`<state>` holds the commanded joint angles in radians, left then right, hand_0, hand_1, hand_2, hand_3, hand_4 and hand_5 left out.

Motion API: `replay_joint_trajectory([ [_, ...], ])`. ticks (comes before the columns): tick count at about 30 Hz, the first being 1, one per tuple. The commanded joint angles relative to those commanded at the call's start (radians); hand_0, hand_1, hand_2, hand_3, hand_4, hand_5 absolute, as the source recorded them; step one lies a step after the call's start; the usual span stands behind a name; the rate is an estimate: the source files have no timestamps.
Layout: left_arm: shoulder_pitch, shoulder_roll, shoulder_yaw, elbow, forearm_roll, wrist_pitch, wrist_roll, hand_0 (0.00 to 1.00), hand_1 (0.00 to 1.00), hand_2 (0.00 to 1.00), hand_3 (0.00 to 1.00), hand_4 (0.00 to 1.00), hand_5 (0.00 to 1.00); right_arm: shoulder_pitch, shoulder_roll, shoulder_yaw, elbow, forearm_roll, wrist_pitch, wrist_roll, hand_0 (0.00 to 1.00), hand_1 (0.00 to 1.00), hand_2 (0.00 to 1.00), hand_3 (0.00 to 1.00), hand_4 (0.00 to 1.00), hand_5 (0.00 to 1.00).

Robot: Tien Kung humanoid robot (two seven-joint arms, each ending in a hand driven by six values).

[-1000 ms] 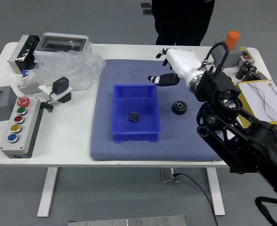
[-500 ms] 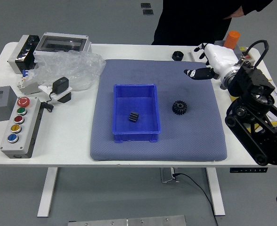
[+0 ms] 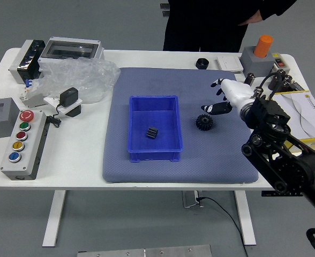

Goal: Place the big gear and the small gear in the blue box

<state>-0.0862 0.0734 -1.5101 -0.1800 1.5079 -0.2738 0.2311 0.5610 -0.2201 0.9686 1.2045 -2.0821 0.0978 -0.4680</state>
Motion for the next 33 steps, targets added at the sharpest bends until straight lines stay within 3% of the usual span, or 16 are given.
replay_joint_trajectory([
  [17,-0.001,0.001,0.0,0.0,0.005,-0.001,0.001,0.826,0.793,0.798,0.835,0.628,0.218,0.008,0.023,-0.087,-0.047,0.02,-0.004,0.003,0.648,0.595,0.719,0.828,0.853,0.354],
  [33,-0.005,-0.001,0.005,0.0,-0.002,0.0,0.002,0.826,0.793,0.799,0.835,0.626,0.219,0.037,0.012,-0.151,-0.105,0.06,-0.003,0.015,0.654,0.596,0.721,0.83,0.845,0.343],
])
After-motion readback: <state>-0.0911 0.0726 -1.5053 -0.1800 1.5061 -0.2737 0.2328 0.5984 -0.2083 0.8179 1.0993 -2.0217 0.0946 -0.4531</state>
